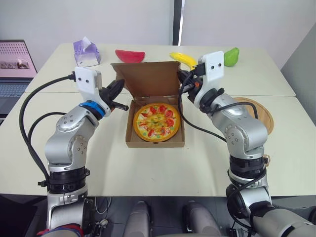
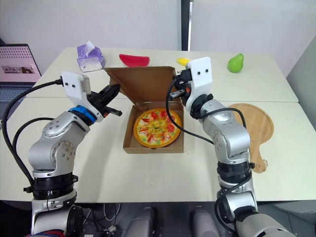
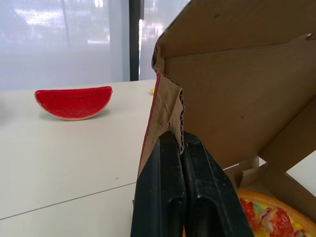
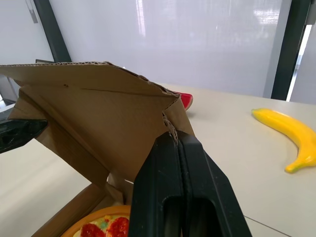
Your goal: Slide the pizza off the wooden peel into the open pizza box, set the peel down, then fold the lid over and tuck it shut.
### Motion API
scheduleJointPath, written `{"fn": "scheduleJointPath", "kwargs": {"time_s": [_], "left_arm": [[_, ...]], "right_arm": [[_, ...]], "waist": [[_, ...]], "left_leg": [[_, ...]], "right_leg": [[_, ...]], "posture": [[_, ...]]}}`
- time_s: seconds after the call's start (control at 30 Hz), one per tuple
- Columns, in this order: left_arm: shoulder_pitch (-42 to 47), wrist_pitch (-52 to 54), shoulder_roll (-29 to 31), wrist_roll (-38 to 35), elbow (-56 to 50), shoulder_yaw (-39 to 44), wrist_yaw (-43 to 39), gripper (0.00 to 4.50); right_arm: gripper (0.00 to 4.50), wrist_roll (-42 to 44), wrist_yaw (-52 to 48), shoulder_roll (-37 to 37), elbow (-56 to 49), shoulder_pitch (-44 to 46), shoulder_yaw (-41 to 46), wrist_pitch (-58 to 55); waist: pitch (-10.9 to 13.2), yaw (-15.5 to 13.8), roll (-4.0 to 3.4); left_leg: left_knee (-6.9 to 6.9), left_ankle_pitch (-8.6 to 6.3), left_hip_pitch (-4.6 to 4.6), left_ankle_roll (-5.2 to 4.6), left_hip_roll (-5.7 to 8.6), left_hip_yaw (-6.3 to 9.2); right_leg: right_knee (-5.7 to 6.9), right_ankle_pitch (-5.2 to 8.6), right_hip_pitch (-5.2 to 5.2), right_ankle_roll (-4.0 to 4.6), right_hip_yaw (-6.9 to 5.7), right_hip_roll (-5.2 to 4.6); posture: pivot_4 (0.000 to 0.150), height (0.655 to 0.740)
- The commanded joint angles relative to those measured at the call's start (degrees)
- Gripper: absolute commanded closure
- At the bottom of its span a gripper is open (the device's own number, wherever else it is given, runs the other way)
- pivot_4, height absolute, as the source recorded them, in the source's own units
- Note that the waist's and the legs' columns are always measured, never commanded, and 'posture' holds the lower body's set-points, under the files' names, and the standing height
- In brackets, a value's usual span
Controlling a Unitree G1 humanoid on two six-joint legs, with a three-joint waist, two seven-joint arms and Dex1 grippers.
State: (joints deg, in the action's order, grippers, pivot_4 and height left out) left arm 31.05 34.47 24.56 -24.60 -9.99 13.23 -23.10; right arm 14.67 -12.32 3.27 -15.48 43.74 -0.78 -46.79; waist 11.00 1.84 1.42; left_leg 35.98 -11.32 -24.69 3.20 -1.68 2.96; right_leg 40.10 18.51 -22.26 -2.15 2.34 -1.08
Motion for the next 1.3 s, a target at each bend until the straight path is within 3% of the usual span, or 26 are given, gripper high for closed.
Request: {"fn": "scheduleJointPath", "kwargs": {"time_s": [0.03,0.3,0.53,0.87,1.3], "left_arm": [[3.75,-2.36,-0.59,0.12,0.51,-1.81,-0.99,4.5],[4.27,-2.27,-1.03,-0.2,0.72,-1.98,-1.01,4.5],[-4.62,0.47,-0.9,-1.83,-7.78,0.45,0.86,4.5],[-18.35,-5.88,-5.7,1.1,-18.09,0.19,6.69,4.5],[-19.72,-8.56,-4.84,2.39,-17.31,0.82,7.7,4.5]], "right_arm": [[4.49,0.65,-0.47,-1.46,0.54,3.15,-1.49,2.43],[4.49,0.8,-0.5,-1.79,1.25,2.9,-1.88,3.08],[4.49,2.47,-1.26,0.47,-6.63,-4.41,-2.38,-2.32],[4.49,6.88,0.65,-0.98,-12.16,-8.44,-0.24,-10.06],[4.49,9.59,-0.2,0.27,-12.56,-8.65,-0.7,-10.36]], "waist": [[0.0,-0.01,0.0],[0.0,-0.01,0.0],[-0.01,0.11,-0.01],[-0.03,0.27,-0.02],[-0.04,0.24,-0.02]], "left_leg": [[0.0,0.0,0.0,0.0,0.0,0.01],[-0.01,0.0,0.0,0.0,0.0,-0.01],[-0.02,0.0,0.0,0.0,-0.03,-0.03],[-0.02,0.0,0.04,-0.01,-0.05,-0.04],[-0.02,-0.01,0.05,-0.02,-0.03,-0.03]], "right_leg": [[0.0,0.0,0.0,0.0,-0.01,0.0],[-0.02,0.0,-0.01,0.0,0.0,0.0],[-0.03,0.0,-0.01,0.0,0.04,-0.01],[-0.01,0.0,0.02,0.0,0.07,0.0],[-0.02,0.0,0.03,0.0,0.06,0.02]], "posture": [[0.15,0.74],[0.15,0.74],[0.15,0.74],[0.15,0.74],[0.15,0.74]]}}
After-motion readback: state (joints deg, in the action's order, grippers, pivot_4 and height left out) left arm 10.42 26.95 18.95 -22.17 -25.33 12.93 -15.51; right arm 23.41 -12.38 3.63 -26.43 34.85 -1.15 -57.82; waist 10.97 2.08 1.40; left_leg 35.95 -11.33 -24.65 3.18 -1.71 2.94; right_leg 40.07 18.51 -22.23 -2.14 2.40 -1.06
